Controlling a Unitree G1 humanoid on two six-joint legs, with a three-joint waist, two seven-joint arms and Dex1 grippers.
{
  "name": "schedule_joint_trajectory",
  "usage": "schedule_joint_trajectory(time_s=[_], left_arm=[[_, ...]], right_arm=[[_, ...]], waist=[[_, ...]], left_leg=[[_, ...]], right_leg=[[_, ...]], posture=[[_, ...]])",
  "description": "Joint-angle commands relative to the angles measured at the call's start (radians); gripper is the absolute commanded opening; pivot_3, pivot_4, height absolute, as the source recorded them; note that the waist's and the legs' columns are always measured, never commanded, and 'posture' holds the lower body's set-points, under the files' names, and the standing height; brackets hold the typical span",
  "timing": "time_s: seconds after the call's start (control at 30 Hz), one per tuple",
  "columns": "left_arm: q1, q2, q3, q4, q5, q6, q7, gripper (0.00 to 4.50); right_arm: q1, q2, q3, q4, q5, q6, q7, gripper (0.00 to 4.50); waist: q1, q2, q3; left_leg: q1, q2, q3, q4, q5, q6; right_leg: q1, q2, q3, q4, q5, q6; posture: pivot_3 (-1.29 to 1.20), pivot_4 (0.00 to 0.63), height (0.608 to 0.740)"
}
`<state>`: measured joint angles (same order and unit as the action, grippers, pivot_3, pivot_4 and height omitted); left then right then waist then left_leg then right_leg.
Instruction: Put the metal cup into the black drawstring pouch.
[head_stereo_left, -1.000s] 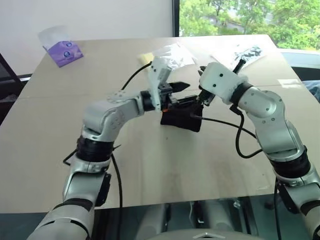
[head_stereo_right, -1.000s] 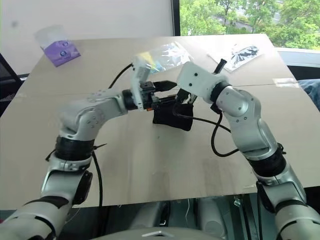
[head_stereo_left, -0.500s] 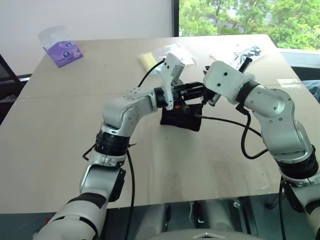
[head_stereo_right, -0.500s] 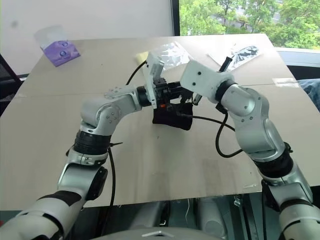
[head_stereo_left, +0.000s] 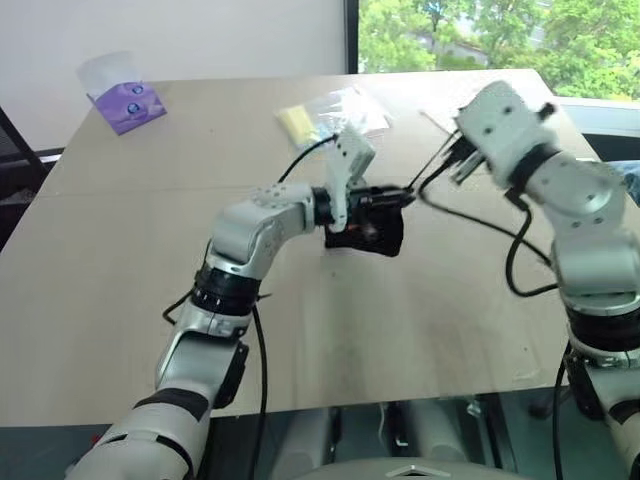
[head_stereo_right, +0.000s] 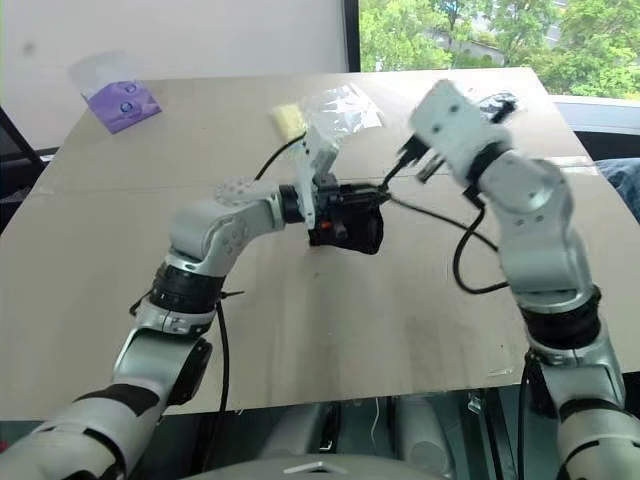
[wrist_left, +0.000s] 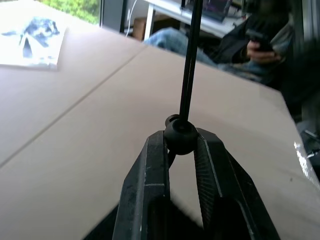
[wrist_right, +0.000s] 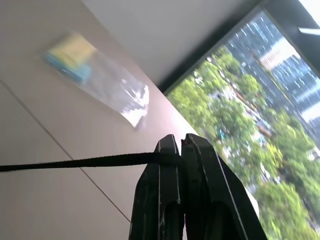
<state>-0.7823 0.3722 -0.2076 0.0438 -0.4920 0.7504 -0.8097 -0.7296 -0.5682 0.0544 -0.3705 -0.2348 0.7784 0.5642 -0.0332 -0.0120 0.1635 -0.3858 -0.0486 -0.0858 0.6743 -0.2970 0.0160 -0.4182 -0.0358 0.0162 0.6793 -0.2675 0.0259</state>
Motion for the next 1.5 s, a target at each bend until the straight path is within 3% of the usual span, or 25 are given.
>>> schedule_joint_trajectory(time_s=[0.03, 0.43, 0.6, 0.7, 0.8, 0.9, 0.97, 1.1, 1.2, 1.5], left_arm=[[0.061, 0.072, -0.037, 0.029, 0.084, -0.014, -0.019, 0.15], [0.103, 0.13, -0.034, 0.04, 0.133, -0.021, -0.014, 0.15], [0.14, 0.094, 0.01, -0.012, 0.103, -0.117, -0.019, 0.15], [0.197, 0.09, 0.072, -0.092, 0.038, -0.102, -0.019, 1.57], [0.274, 0.103, 0.169, -0.224, -0.047, -0.037, 0.008, 2.97], [0.401, 0.127, 0.263, -0.352, -0.063, -0.028, 0.074, 2.98], [0.485, 0.123, 0.313, -0.418, -0.07, -0.069, 0.093, 2.98], [0.715, 0.142, 0.422, -0.544, -0.045, -0.144, 0.126, 2.98], [0.854, 0.156, 0.49, -0.586, -0.081, -0.159, 0.107, 2.98], [1.001, 0.135, 0.647, -0.648, -0.098, -0.227, 0.183, 2.98]], right_arm=[[0.0, -0.07, -0.196, 0.073, 0.008, -0.038, -0.084, 0.0], [0.173, -0.127, -0.313, 0.208, 0.114, -0.099, -0.157, 0.0], [0.332, -0.11, -0.274, 0.111, 0.304, -0.111, 0.033, 0.0], [0.455, -0.096, -0.255, 0.08, 0.367, -0.169, 0.089, 0.99], [0.598, -0.08, -0.282, 0.02, 0.417, -0.218, 0.123, 2.38], [0.765, -0.07, -0.331, -0.024, 0.425, -0.304, 0.124, 3.84], [0.846, -0.061, -0.355, -0.039, 0.419, -0.363, 0.115, 4.45], [0.971, -0.031, -0.431, -0.105, 0.484, -0.442, 0.135, 4.45], [0.985, -0.031, -0.457, -0.133, 0.546, -0.452, 0.161, 4.45], [1.011, -0.105, -0.519, -0.107, 0.648, -0.488, 0.276, 4.45]], waist=[[0.0, 0.0, 0.0], [0.0, 0.0, 0.0], [0.0, 0.0, 0.0], [-0.001, 0.001, 0.0], [-0.001, 0.001, 0.0], [0.003, 0.001, 0.0], [0.004, 0.002, -0.001], [0.011, 0.002, -0.001], [0.016, 0.003, -0.002], [0.048, 0.003, -0.002]], left_leg=[[0.0, 0.0, 0.0, 0.0, 0.0, 0.0], [0.0, 0.0, 0.001, 0.0, 0.0, 0.0], [0.0, 0.001, 0.001, -0.001, 0.0, 0.0], [0.0, 0.001, 0.002, 0.001, 0.0, 0.0], [0.003, 0.002, 0.001, 0.0, 0.0, 0.001], [0.003, 0.002, 0.001, 0.001, 0.0, 0.001], [0.003, 0.002, 0.002, 0.001, 0.0, 0.001], [0.005, 0.002, 0.002, 0.001, -0.001, 0.001], [0.007, 0.004, 0.003, 0.001, -0.001, 0.001], [0.008, 0.004, 0.002, 0.003, -0.001, 0.002]], right_leg=[[0.0, 0.0, 0.0, 0.0, 0.0, 0.0], [0.0, 0.0, 0.001, 0.001, 0.0, 0.0], [0.0, 0.0, 0.001, 0.0, 0.0, 0.0], [0.0, 0.0, 0.002, 0.001, 0.0, 0.0], [0.004, 0.001, 0.001, 0.001, 0.0, 0.0], [0.004, 0.001, 0.002, 0.001, 0.0, 0.0], [0.004, 0.0, 0.002, 0.001, 0.0, 0.0], [0.006, 0.0, 0.003, 0.001, 0.0, 0.0], [0.008, 0.001, 0.003, 0.001, 0.0, 0.0], [0.01, 0.001, 0.0, 0.0, 0.0, -0.001]], posture=[[0.0, 0.15, 0.74], [0.0, 0.15, 0.74], [0.0, 0.15, 0.74], [0.0, 0.15, 0.74], [0.0, 0.15, 0.74], [0.0, 0.15, 0.74], [0.0, 0.15, 0.74], [0.0, 0.15, 0.74], [0.0, 0.15, 0.74], [0.0, 0.15, 0.74]])
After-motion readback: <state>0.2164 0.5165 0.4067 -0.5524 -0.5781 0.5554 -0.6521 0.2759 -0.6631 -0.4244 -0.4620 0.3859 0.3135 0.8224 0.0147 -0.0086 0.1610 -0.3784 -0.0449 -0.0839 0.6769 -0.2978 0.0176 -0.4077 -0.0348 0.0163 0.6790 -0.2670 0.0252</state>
